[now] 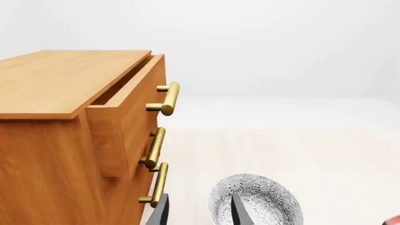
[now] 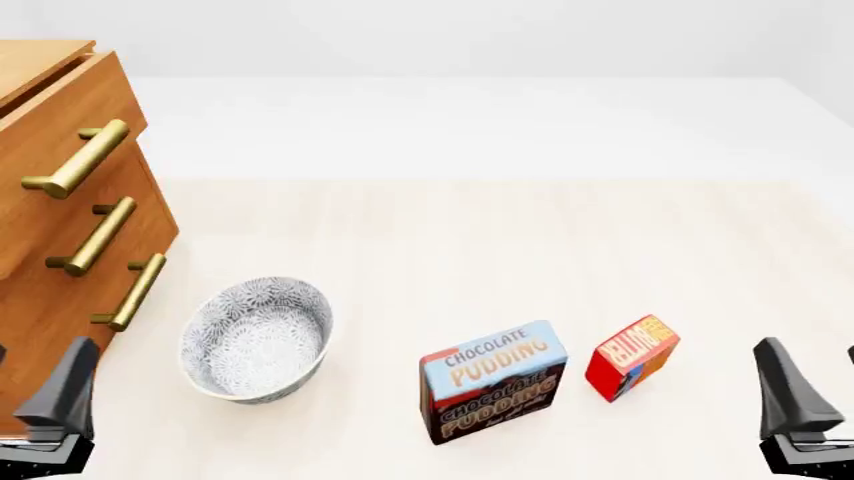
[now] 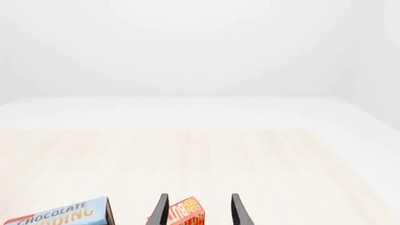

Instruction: Put the butter at the back in the top drawer of the cabinet and close it.

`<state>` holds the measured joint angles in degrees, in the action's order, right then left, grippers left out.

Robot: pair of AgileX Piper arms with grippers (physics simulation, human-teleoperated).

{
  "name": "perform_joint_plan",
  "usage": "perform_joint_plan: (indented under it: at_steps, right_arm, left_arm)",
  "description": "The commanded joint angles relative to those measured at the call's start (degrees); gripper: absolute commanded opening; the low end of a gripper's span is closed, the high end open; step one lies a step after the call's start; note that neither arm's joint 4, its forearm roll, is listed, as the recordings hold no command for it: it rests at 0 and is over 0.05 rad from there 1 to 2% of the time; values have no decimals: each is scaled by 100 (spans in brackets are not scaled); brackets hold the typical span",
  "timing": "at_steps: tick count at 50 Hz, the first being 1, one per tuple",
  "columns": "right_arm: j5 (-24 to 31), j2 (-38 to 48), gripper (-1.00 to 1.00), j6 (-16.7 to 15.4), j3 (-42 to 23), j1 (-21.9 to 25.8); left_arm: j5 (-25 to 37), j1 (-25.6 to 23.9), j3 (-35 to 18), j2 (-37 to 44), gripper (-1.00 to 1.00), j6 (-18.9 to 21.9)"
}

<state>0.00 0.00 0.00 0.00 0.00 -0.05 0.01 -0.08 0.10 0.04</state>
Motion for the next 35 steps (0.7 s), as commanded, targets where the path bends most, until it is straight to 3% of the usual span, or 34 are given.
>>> perform_joint_plan:
  at_steps: [1,15,18,26,35]
  right_arm:
    - [0,0,100,0,0,0]
    - [0,0,100,0,0,0]
    - [0,0,100,0,0,0]
    - [0,0,100,0,0,0]
    - [0,0,100,0,0,0]
  left_arm:
    - [-5,3,-17,41,100,18]
    - [-34,-56,-18,111,100,124]
    - [-168,-176,-18,330,100,563]
    - [-55,-191,-16,122,100,989]
    - [-19,-328,6,34,100,1961]
